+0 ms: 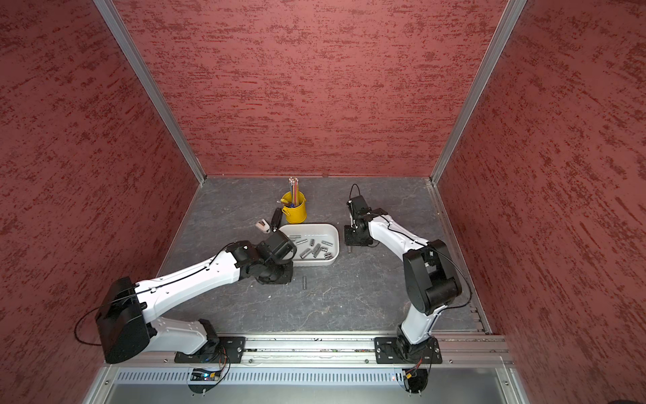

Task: Take out the socket from the storage box
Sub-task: Place the socket head at the center of the board.

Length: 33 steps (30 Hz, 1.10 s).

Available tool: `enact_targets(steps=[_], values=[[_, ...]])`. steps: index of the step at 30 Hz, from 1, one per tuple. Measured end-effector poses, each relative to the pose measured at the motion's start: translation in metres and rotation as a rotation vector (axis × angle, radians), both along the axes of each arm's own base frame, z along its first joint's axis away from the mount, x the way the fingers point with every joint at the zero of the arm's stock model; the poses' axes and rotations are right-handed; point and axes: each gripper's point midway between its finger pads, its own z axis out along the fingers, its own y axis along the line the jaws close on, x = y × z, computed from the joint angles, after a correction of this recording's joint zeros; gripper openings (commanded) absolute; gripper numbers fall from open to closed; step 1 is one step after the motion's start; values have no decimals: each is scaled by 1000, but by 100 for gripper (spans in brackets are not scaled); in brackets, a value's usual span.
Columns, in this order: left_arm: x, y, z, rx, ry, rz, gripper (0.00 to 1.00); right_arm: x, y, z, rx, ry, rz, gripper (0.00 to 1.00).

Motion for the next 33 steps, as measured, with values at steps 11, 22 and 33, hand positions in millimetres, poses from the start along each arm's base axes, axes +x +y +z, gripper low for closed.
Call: enact_targets(steps=[11, 22, 33], values=[[3, -18, -55, 43, 55, 39, 0, 0, 0, 1, 0, -4, 3, 38], [12, -26, -76, 73, 62, 45, 2, -1, 0, 5, 3, -14, 6, 38], [16, -26, -79, 83, 51, 49, 16, 0, 0, 5, 4, -15, 6, 38]])
